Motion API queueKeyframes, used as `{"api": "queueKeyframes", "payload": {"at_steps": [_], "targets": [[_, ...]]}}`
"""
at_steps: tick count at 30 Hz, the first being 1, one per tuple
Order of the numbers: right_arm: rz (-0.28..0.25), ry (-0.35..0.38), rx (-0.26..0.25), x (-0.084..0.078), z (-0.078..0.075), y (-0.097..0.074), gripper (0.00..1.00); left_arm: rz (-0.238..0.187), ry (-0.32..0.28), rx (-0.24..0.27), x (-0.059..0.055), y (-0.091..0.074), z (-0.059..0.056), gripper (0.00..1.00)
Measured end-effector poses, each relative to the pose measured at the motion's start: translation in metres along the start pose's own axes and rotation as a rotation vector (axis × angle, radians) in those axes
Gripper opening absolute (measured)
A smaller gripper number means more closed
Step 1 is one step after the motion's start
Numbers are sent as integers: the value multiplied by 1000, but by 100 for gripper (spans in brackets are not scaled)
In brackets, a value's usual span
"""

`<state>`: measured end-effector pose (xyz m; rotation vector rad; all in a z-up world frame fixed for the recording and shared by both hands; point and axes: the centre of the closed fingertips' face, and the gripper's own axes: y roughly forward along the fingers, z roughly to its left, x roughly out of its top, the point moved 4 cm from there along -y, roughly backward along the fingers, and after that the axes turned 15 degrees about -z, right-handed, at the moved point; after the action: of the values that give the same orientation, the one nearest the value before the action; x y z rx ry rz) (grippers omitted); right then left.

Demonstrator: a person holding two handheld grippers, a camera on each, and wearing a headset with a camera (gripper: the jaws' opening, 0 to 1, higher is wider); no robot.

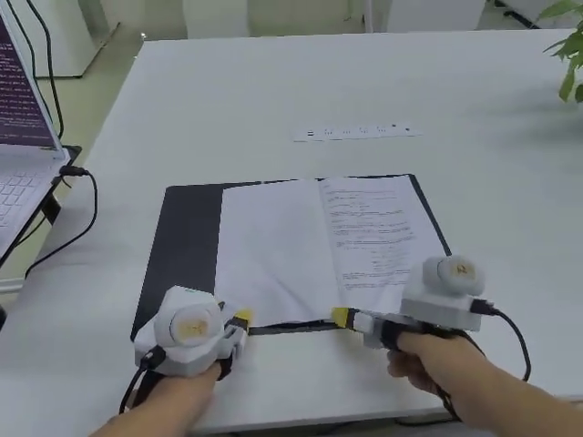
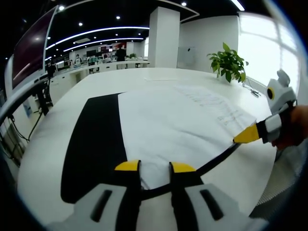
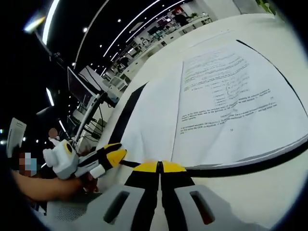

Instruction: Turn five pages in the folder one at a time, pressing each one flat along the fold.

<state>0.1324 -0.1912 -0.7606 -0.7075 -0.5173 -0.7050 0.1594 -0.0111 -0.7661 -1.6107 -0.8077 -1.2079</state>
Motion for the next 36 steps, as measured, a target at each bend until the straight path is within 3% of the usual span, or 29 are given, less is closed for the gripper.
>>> {"api": "queueKeyframes", "payload": {"at_steps": [4,6,9,12,14,15,17,19,22,24,28,33,36], "targets": [[-8,74,9,9,13,-14,0,16,-23,7,2,1,3,20],[-27,79,23,15,23,-22,0,24,-103,27,3,2,5,18],[-60,107,56,24,44,-40,0,33,-306,59,8,2,9,17],[-138,113,65,38,56,-54,0,98,-396,69,16,-4,7,19],[-169,133,55,46,61,-64,0,48,-427,16,35,-5,0,19],[-192,133,47,50,63,-69,0,38,-427,5,40,-7,-1,19],[-224,135,26,59,71,-86,0,9,-430,-53,66,-16,-12,18],[-243,124,-3,65,74,-97,0,-24,-445,-64,84,-25,-16,18],[-290,55,-54,81,76,-119,0,-44,-399,-74,110,-42,-20,24],[-308,9,-86,90,73,-131,0,-38,-352,-72,121,-54,-22,30],[-334,-82,-109,103,70,-148,0,-63,-287,-63,137,-71,-24,38],[-383,-217,-182,119,58,-168,1,-101,-178,-32,150,-87,-18,52],[-375,-281,-191,120,53,-171,19,-91,-145,-31,150,-92,-17,65]]}}
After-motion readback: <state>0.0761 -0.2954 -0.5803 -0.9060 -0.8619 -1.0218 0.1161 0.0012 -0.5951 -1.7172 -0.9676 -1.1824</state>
